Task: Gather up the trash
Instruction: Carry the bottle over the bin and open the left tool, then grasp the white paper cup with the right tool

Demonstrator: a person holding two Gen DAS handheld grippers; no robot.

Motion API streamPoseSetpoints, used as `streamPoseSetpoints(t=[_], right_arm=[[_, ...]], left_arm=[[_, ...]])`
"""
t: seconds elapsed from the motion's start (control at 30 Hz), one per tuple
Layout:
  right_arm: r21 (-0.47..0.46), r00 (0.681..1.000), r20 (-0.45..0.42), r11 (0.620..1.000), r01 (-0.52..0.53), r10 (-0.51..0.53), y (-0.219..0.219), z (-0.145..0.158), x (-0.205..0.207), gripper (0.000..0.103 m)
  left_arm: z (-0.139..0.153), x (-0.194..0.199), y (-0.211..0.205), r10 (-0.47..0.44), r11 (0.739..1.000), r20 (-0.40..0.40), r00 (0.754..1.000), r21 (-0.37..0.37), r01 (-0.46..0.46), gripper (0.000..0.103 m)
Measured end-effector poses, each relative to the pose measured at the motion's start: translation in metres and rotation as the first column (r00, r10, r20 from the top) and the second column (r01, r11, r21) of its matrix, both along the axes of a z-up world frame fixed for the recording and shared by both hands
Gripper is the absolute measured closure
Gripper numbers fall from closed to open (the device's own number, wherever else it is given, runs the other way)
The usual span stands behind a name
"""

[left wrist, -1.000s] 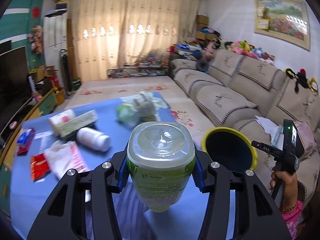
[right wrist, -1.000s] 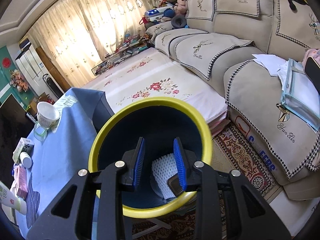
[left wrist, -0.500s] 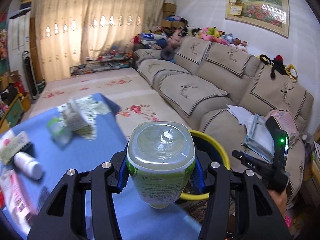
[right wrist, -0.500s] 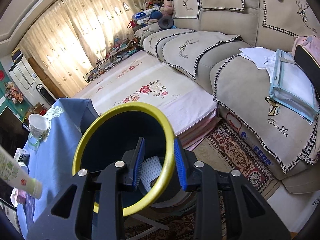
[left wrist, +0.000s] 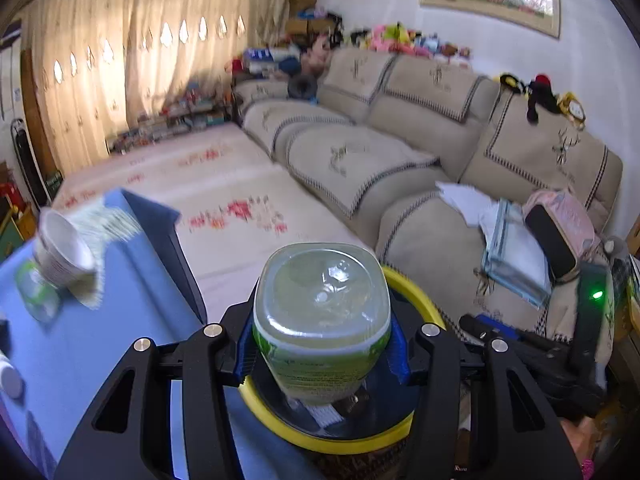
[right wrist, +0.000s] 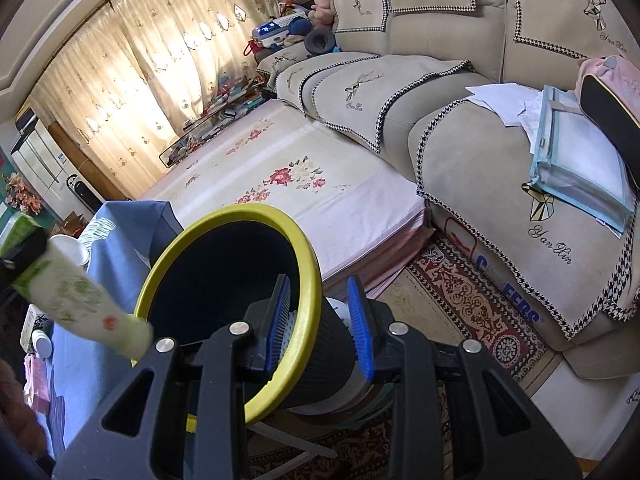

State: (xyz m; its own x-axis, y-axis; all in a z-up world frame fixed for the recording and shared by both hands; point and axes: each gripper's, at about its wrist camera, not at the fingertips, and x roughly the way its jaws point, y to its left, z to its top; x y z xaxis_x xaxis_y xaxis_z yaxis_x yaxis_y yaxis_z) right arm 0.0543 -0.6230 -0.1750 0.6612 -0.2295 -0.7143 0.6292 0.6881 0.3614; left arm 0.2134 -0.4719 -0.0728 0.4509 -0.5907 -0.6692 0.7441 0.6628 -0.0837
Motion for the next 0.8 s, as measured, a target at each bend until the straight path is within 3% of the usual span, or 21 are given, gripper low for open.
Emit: streamPoseSetpoints(t=[0.13, 0.23, 0.37, 0.6, 0.8], right_arm=[[0.004, 1.0, -0.002, 1.0, 0.007, -0.007, -0.002, -0.002, -0.003, 0.071], [0.003, 1.0, 0.001, 1.0, 0.01, -0.01, -0.002, 0.0, -0.005, 0.07], [-0.001, 1.0, 0.007, 1.0, -0.001, 0.001, 0.002, 0.003, -0.004, 0.07], [-0.016, 0.999, -0.002, 0.999, -0.05, 0.05, 0.022, 0.007, 0.006, 0.07], [-0.061, 0.993, -0.008, 0.991, -0.118, 0.118, 0.054, 0.024, 0.028, 0.07]], left_arm=[[-0.031, 0.007, -0.009, -0.002, 0.998, -0.096, 0.995, 0.07, 0.008, 0.051], [-0.031, 0.004, -0.005, 0.019, 0.998, -0.072, 0.997, 0.065, -0.015, 0.041], [-0.011, -0.01, 0.017, 0.044, 0.999, 0.004, 0.999, 0.016, -0.044, 0.038], [0.032, -0.034, 0.097, 0.168, 0.984, 0.129, 0.977, -0.08, -0.159, 0.025], [0.052, -0.027, 0.21, 0.35, 0.934, 0.14, 0.926, -0.124, -0.335, 0.021]])
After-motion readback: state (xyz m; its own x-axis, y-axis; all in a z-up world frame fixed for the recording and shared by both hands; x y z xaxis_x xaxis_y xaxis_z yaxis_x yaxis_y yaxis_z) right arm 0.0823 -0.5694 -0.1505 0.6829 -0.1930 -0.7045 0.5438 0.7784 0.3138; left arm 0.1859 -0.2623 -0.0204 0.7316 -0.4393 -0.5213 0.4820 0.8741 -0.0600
